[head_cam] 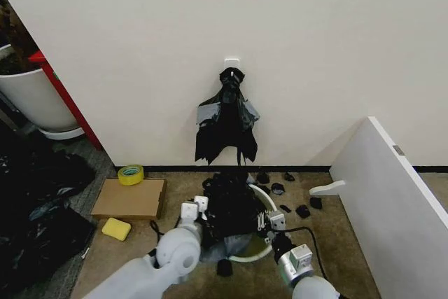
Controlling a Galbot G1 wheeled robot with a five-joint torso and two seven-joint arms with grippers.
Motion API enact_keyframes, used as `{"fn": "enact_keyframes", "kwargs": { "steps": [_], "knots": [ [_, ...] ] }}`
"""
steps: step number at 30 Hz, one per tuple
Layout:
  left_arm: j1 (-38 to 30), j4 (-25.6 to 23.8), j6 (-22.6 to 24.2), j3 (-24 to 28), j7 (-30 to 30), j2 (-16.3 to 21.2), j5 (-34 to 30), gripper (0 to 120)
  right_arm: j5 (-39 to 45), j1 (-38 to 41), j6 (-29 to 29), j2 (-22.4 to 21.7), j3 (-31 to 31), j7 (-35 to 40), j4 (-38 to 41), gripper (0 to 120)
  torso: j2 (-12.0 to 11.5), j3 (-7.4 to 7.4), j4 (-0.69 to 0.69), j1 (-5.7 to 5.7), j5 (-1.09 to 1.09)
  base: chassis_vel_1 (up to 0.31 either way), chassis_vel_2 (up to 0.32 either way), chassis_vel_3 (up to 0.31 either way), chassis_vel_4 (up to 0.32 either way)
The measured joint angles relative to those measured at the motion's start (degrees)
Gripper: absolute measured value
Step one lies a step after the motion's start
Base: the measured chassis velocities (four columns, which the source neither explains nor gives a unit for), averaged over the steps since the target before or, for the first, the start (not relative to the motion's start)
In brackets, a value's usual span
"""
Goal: Place the garbage bag over the trash bin.
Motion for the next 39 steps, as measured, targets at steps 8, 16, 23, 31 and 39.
{"fn": "enact_keyframes", "kwargs": {
  "steps": [8,16,23,31,39],
  "knots": [
    [9.6,-5.3,-4.5,-5.1,6.6,5.8,9.9,1,0.2,2.5,1.7,0.4,3.1,-0.6,-3.4,0,0.0,0.0,0.01,0.0,-0.01,0.0,0.0,0.0,0.0],
    [17.8,-11.9,-10.7,-14.3,11.5,9.2,15.6,1,4.9,2.6,0.2,0.1,4.3,0.4,-7.4,0,0.0,0.0,0.0,0.0,-0.01,0.0,0.0,0.0,0.0],
    [17.8,-14.0,-13.6,-17.6,12.2,8.3,13.4,1,6.3,0.6,0.3,-0.6,2.4,0.0,-8.9,0,0.0,0.0,0.0,0.0,-0.01,0.0,0.0,0.0,0.0],
    [15.6,-15.2,-14.0,-18.1,11.8,6.2,5.9,1,-6.5,-0.6,13.0,0.4,1.4,-11.5,-16.7,0,0.0,0.0,-0.01,0.0,0.0,0.0,0.0,0.0,0.0],
    [13.8,-13.6,-14.3,-17.9,11.8,5.2,3.8,1,-21.5,2.8,32.2,1.1,6.6,-25.4,-30.4,19,0.0,0.0,0.01,0.0,0.01,0.0,0.0,0.0,0.0]
  ]
}}
